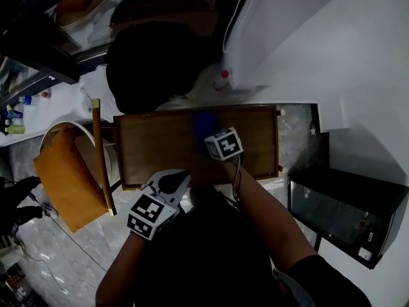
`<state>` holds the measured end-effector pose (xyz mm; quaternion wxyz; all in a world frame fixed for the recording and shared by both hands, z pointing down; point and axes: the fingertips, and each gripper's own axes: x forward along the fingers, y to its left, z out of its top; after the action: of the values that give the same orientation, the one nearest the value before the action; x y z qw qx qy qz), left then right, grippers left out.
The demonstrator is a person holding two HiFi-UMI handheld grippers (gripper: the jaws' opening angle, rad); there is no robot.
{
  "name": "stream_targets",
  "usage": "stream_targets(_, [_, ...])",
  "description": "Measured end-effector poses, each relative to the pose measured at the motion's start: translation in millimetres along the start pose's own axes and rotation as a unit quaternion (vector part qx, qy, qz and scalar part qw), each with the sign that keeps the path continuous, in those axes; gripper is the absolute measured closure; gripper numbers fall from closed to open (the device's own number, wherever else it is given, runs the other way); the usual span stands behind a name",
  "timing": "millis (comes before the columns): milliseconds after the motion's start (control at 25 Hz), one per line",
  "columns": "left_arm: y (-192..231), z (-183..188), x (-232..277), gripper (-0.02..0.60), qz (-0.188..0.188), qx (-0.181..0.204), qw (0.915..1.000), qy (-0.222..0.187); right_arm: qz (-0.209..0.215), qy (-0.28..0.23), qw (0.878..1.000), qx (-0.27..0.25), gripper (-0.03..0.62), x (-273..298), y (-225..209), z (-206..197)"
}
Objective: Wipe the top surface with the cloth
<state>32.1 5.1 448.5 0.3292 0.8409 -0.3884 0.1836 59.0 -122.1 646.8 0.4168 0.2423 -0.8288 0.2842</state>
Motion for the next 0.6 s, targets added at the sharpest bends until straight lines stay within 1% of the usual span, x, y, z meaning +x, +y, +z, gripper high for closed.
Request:
stream_targets(480, [-25.5, 9.9, 35.7, 0.577, -0.023, 0.017, 0.9995, 0.012, -0.016, -0.016, 0.999, 0.028, 0.513, -30.9, -47.1, -16.4])
stream_targets(600, [-30.2, 11.1, 43.2, 0.577, -0.028, 0.02, 0.9993, 0.015, -0.021, -0.016, 0.999, 0.036, 0.513, -32.0, -62.7, -26.6])
